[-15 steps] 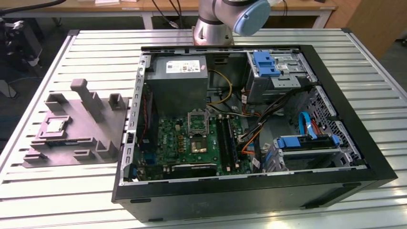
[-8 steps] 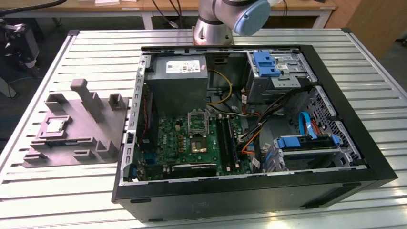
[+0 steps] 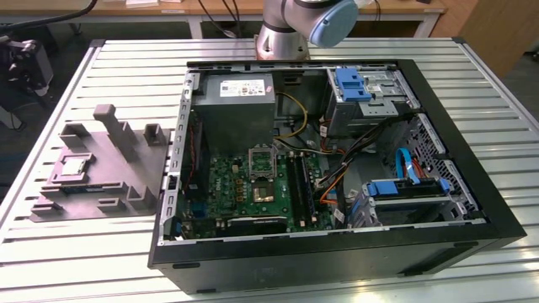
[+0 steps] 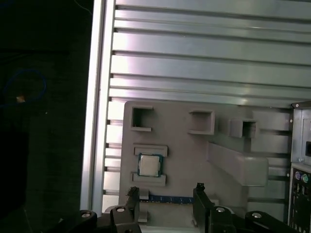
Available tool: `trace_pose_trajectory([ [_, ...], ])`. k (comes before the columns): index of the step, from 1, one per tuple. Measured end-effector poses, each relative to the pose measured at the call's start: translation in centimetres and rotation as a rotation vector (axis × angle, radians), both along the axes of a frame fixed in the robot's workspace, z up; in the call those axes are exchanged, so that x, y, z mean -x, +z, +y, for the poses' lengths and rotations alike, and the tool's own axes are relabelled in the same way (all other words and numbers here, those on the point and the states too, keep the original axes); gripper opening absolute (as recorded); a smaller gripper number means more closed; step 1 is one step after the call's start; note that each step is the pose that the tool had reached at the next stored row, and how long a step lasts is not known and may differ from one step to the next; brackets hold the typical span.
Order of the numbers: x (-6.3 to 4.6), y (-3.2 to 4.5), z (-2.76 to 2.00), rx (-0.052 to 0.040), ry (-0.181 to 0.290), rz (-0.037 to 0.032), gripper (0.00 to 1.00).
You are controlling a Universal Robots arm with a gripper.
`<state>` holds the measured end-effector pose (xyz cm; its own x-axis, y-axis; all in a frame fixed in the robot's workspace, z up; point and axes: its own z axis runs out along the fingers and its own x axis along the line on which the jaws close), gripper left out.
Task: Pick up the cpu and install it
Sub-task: 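Pick up the cpu and move it towards the insertion slot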
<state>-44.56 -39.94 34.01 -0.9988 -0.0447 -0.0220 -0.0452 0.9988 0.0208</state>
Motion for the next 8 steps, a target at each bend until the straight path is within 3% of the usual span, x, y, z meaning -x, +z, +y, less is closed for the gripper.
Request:
trace_pose_trajectory([
  [8, 0.0, -1.36, 0.0, 0.0001, 0.0, 0.0, 0.56],
])
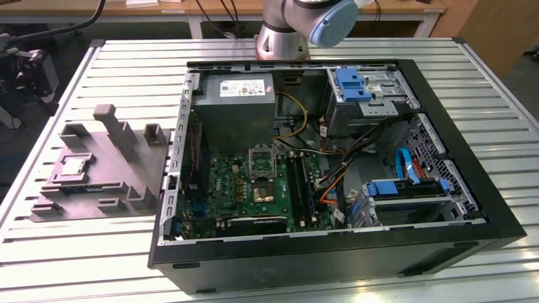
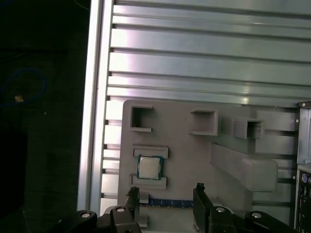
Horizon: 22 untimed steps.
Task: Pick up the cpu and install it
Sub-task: 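Pick up the cpu and move it towards the insertion slot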
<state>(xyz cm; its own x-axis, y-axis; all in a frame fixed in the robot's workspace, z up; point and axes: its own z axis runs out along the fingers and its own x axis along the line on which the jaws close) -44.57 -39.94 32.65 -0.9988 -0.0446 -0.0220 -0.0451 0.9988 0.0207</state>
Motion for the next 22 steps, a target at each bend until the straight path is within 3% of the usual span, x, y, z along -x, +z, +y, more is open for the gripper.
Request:
trace_pose_trajectory([
  [17, 0.0, -0.18, 0.0, 0.0, -0.001, 0.0, 0.56],
  [22, 0.15, -0.82, 0.02, 0.0001, -0.032, 0.0001, 0.56],
])
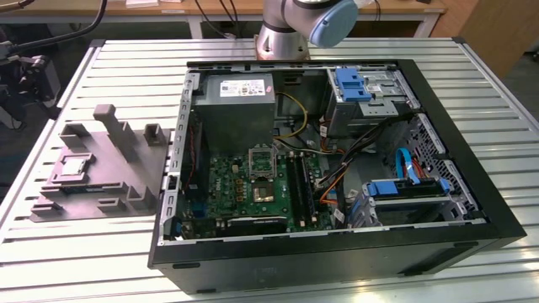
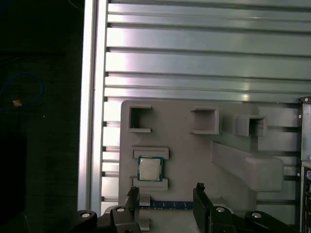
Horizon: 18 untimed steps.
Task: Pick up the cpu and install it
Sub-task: 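Pick up the cpu and move it towards the insertion slot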
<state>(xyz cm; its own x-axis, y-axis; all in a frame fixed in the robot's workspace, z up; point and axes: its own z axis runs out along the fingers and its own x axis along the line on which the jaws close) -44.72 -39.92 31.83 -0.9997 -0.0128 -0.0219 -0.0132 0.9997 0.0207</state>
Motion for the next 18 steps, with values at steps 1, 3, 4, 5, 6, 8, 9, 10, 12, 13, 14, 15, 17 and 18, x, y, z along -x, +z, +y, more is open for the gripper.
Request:
trace_pose_trajectory([
  [1, 0.1, -0.16, -0.01, 0.0001, 0.0, 0.0, 0.56],
  [3, 0.3, -0.52, -0.04, 0.0001, 0.006, -0.0001, 0.56],
  [4, 0.4, -0.71, -0.05, -0.0001, 0.011, -0.0003, 0.56],
  [5, 0.4, -0.89, -0.06, 0.0, 0.015, -0.0002, 0.56],
  [6, 0.5, -1.06, -0.08, 0.0, 0.02, -0.0001, 0.56],
  [8, 0.5, -1.41, -0.12, 0.0, 0.032, -0.0001, 0.56],
  [9, 0.6, -1.55, -0.13, 0.0, 0.038, -0.0002, 0.56],
  [10, 0.6, -1.6, -0.13, 0.0, 0.039, 0.0, 0.56],
  [12, 0.6, -1.62, -0.13, 0.0002, 0.04, 0.0003, 0.56],
  [13, 0.6, -1.63, -0.13, 0.0002, 0.04, 0.0003, 0.56],
  [14, 0.6, -1.65, -0.13, 0.0, 0.04, 0.0, 0.56],
  [15, 0.6, -1.65, -0.13, 0.0, 0.04, 0.0, 0.56],
  [17, 0.6, -1.92, -0.13, 0.0, 0.04, -0.0001, 0.56],
  [18, 0.6, -1.94, -0.13, 0.0, 0.04, -0.0001, 0.56],
])
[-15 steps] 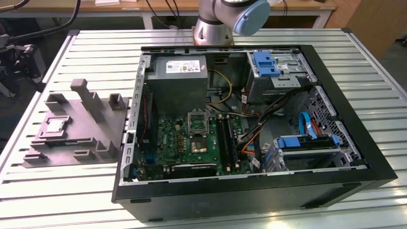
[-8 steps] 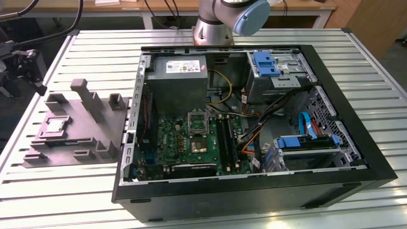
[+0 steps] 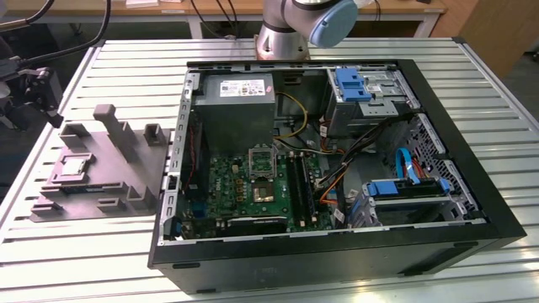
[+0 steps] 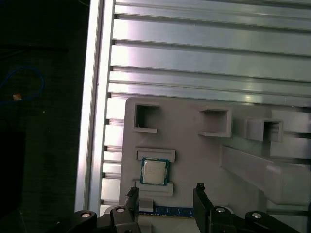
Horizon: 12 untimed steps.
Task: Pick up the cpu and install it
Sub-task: 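Pick up the cpu and move it towards the insertion slot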
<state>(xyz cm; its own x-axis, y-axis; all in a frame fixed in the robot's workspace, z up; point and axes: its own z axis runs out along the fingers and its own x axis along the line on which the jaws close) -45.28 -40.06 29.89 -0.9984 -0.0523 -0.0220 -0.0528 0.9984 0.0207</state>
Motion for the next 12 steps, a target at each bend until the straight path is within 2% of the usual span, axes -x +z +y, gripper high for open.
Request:
trace_pose_trajectory([
  [12, 0.0, -0.24, -0.01, 0.0, 0.0, -0.0001, 0.56],
])
